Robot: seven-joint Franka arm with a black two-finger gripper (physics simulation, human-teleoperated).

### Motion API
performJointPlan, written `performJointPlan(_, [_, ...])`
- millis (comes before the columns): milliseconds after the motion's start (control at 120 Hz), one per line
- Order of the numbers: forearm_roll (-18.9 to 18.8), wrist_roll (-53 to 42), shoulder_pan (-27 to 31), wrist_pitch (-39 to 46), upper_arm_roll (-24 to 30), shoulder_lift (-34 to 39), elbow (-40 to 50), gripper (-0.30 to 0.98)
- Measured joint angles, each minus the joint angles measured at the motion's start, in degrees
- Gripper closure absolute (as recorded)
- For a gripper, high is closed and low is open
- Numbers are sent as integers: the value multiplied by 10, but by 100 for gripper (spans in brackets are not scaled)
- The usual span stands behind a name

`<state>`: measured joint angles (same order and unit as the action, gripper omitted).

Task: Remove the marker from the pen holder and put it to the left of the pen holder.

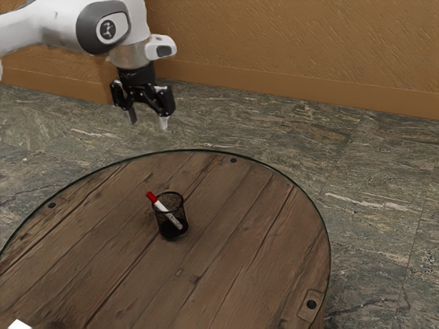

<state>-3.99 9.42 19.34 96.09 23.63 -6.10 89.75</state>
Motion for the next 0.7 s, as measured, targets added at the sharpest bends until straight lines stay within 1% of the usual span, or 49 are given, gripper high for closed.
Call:
performJointPlan(125, [-14,3,-4,16,6,3,-2,4])
performJointPlan(200, [-15,5,0,31,4,-13,28,3])
performJointPlan(233, [-9,6,3,37,1,-21,41,3])
performJointPlan(317, [32,8,7,51,-28,-44,59,2])
performJointPlan(425, [99,9,10,76,-58,-55,105,1])
performJointPlan(500, [141,10,9,88,-75,-67,119,2])
performJointPlan(650, [222,5,60,99,-85,-110,120,6])
performJointPlan(700, [242,1,66,93,-85,-119,121,7])
